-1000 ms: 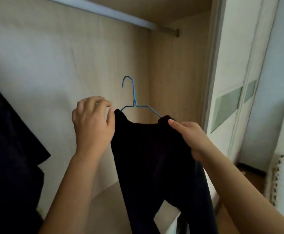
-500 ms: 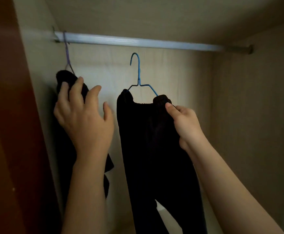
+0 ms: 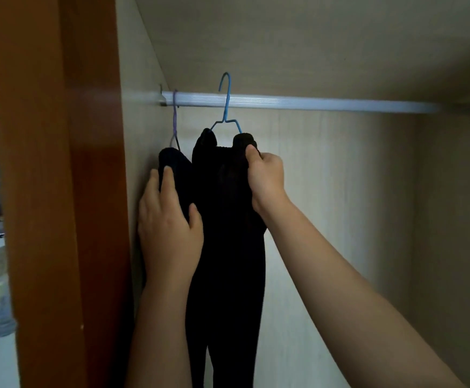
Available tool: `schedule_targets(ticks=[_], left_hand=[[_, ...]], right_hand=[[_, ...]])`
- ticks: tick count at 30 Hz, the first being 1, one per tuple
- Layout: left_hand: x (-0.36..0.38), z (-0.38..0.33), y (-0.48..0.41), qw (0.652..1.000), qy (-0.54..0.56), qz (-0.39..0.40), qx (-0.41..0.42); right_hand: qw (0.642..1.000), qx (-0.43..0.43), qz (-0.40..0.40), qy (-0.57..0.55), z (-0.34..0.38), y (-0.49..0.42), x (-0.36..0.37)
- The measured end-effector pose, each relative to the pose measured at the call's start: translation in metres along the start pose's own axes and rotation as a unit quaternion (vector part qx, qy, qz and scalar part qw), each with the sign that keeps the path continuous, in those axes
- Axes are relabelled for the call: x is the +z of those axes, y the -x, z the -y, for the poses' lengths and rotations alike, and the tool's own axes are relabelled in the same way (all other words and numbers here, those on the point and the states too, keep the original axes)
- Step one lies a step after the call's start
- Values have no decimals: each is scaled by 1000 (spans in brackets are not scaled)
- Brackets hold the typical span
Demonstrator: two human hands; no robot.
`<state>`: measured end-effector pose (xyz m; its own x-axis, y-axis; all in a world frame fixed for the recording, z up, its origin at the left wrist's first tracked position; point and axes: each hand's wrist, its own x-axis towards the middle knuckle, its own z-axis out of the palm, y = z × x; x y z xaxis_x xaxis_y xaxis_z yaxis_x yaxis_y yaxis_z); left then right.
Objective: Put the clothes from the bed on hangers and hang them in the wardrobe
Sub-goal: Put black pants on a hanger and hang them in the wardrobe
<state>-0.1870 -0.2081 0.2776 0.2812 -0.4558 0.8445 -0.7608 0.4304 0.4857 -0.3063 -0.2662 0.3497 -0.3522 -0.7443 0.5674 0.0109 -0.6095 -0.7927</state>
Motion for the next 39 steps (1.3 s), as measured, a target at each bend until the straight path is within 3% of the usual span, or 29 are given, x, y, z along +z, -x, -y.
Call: schedule_targets(ticks=[18, 28, 39], left_hand=[[6, 16, 6, 996, 85, 5, -30], [13, 17, 42, 989, 127, -4, -76], [22, 33, 113, 987, 145, 20, -63]], right_hand=[[983, 1, 17, 181, -27, -17, 38], [962, -116, 18, 247, -47, 25, -2], [936, -3, 102, 336, -121, 102, -93]])
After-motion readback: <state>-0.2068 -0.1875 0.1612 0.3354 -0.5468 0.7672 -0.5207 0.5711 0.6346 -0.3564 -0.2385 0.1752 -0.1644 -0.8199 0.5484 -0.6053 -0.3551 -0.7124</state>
